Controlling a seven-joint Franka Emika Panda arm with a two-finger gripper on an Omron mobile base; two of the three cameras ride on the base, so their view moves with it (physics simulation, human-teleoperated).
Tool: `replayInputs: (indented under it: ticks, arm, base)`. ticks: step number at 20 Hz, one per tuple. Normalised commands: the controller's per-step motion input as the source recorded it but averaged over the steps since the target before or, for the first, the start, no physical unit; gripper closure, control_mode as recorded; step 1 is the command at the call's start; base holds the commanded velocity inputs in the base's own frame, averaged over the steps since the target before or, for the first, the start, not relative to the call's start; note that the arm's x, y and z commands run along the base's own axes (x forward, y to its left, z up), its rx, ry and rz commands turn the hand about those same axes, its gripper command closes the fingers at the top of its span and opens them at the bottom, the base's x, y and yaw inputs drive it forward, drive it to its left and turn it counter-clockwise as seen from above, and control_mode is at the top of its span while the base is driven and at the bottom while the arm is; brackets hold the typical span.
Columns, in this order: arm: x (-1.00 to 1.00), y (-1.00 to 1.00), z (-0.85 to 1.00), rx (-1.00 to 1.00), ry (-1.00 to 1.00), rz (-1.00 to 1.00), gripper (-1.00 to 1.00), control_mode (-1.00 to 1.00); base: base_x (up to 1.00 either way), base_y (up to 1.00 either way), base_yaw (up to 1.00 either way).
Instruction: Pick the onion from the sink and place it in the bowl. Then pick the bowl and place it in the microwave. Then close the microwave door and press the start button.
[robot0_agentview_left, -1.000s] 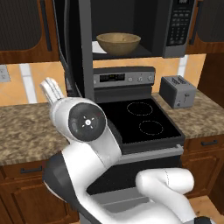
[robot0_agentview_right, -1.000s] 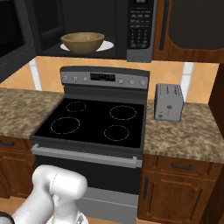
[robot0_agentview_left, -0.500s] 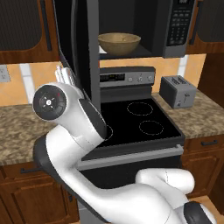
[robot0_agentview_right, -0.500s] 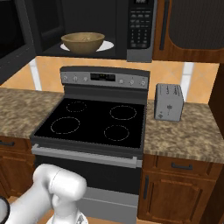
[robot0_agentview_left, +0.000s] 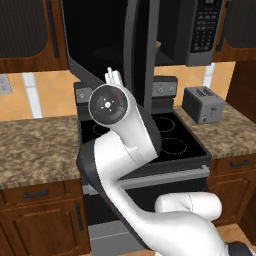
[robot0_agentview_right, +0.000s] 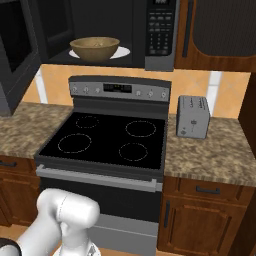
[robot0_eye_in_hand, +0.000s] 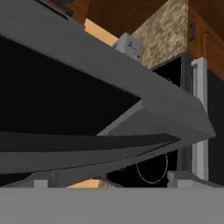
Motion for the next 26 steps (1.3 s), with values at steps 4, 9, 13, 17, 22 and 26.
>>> replayInputs:
  ticks: [4,9,13,17,22,26]
  arm:
    - [0.62,-1.0,0.02,-0.05,-0.02,0.07,-1.0,-1.0]
    - [0.95,-1.0,0.1,-0.08,0.0,0.08,-1.0,-1.0]
    - [1.0,-1.0,0.06,-0.04,0.01,0.08,-1.0,-1.0]
    - [1.0,-0.9,0.09,0.0,0.05,0.14,-1.0,-1.0]
    - [1.0,-0.74,0.0,0.0,0.03,0.13,-1.0,-1.0]
    - [1.0,-0.42,0.0,-0.04,0.0,0.17,-1.0,-1.0]
  base:
    - [0.0,0.0,0.0]
    - [0.0,0.0,0.0]
    - [0.0,0.0,0.0]
    - [0.0,0.0,0.0]
    - [0.0,0.0,0.0]
    - [0.0,0.0,0.0]
